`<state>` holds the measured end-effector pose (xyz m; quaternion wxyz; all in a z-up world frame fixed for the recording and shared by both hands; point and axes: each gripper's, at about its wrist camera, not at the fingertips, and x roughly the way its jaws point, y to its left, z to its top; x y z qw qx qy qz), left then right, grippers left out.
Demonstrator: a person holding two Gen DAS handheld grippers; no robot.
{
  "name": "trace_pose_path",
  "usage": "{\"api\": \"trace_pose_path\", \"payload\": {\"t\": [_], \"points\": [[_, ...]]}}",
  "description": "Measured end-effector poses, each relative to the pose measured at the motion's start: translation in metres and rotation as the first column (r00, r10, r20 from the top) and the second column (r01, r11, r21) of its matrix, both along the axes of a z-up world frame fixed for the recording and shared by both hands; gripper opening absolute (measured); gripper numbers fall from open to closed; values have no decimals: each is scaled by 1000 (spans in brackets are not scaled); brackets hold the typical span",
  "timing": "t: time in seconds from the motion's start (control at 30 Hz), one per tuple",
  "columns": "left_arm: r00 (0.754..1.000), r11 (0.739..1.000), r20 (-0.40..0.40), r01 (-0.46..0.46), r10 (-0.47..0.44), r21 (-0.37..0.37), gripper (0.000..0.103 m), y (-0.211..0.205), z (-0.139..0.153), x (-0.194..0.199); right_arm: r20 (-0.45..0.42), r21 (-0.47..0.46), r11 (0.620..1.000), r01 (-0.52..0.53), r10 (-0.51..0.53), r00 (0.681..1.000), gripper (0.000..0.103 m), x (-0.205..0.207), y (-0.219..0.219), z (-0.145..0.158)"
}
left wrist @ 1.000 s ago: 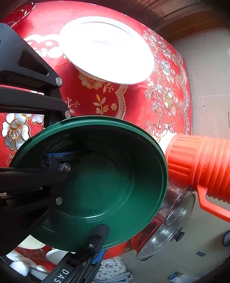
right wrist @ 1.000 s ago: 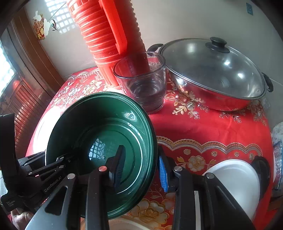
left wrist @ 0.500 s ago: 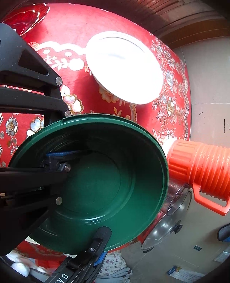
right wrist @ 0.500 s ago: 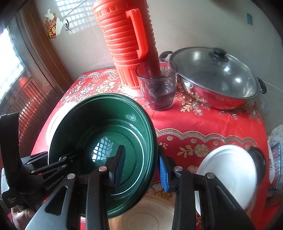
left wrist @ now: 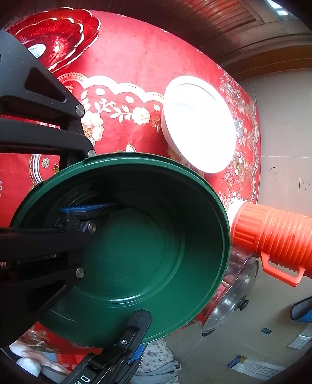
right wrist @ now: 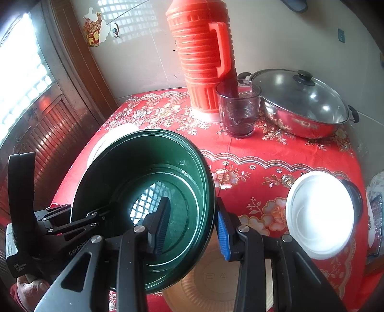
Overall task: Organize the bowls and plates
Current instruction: 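Lift the green basin off the tablecloth with both grippers, then carry the green basin with both grippers toward the stacked red plates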
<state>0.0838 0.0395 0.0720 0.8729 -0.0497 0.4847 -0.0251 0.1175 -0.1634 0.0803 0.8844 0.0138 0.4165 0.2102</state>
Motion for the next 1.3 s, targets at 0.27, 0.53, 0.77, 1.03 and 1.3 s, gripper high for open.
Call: {"api": "trace_pose_path", "payload": {"t": [0.27,0.53,0.77,1.03,1.3], "points": [[1000,999,19,-16,16,32,16,14,-4,-32,14,4,1000,-23,23,1000,38,-40,14,-5],[998,998,29,-51,50,40,16,37,-10,-57,25,13,998,-54,54,998,39,-70,31,-11],[998,998,36,-53,51,46,16,47,-12,-74,32,20,997,-75,74,997,40,-88,42,-12],[997,998,50,-53,51,37,16,55,-7,-90,36,15,996,-85,85,996,41,-105,49,-12],[995,996,67,-81,78,34,16,71,-2,-105,58,-1,993,-120,120,991,44,-118,66,-6]]}}
